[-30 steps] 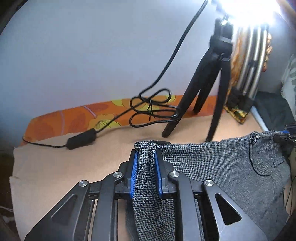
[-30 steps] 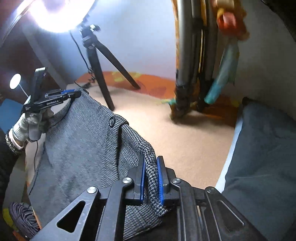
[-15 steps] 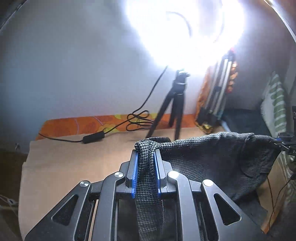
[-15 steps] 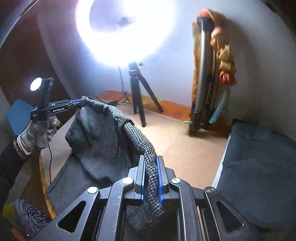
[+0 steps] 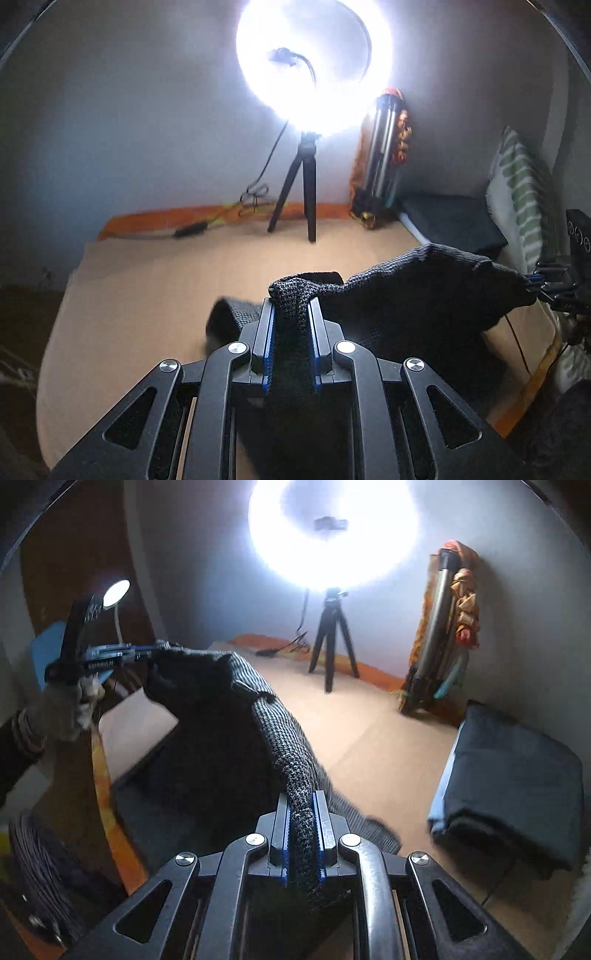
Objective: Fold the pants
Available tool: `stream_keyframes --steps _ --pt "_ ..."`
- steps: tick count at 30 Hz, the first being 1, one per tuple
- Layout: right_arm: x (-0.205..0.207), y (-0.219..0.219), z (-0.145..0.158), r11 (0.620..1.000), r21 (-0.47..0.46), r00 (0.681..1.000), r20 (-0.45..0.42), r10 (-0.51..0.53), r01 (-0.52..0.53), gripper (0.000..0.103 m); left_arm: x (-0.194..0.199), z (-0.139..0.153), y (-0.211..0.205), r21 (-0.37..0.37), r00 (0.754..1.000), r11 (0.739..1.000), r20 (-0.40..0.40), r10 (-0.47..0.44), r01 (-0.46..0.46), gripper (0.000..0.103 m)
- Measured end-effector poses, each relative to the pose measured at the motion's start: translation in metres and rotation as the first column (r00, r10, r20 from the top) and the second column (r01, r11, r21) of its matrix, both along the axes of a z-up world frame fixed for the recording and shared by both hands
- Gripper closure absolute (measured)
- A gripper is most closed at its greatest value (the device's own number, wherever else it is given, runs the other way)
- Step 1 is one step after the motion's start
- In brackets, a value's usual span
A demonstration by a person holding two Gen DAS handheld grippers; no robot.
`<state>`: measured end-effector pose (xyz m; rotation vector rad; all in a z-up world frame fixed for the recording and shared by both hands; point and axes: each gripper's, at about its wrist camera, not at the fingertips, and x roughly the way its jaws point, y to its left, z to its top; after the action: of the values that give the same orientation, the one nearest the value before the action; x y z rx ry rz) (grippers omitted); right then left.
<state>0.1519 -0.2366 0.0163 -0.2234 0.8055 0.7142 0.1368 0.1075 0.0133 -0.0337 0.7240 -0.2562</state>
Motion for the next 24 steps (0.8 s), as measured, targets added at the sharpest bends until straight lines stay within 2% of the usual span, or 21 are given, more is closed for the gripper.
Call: stream_keyframes --steps 8,14,20,24 --pt "-0.048 -0.006 -0.047 0.999 -0.037 0.999 -0.035 0.016 -0.017 0.094 -0.047 -0.046 0.006 -0.017 0.995 1.0 -0.093 0.021 -0.022 0.089" --pt "-0.07 -0.002 -0.073 0.997 -0.074 1.0 -0.025 0.013 -0.015 0.094 -0.071 -0.069 0.004 0.015 0.992 1.0 -0.127 0.02 -0.018 0.089" --pt "-0.083 0.001 -0.085 0.994 -0.107 1.0 0.002 0.018 -0.018 0.094 -0.091 -0.083 0.004 0.05 0.989 0.999 -0.144 0.018 -0.011 0.089" --pt "-0.086 0.005 -0.094 0.992 -0.127 1.0 -0.002 0.023 -0.023 0.094 -0.101 -0.088 0.007 0.047 0.987 0.999 -0.161 0.024 -0.017 0.09"
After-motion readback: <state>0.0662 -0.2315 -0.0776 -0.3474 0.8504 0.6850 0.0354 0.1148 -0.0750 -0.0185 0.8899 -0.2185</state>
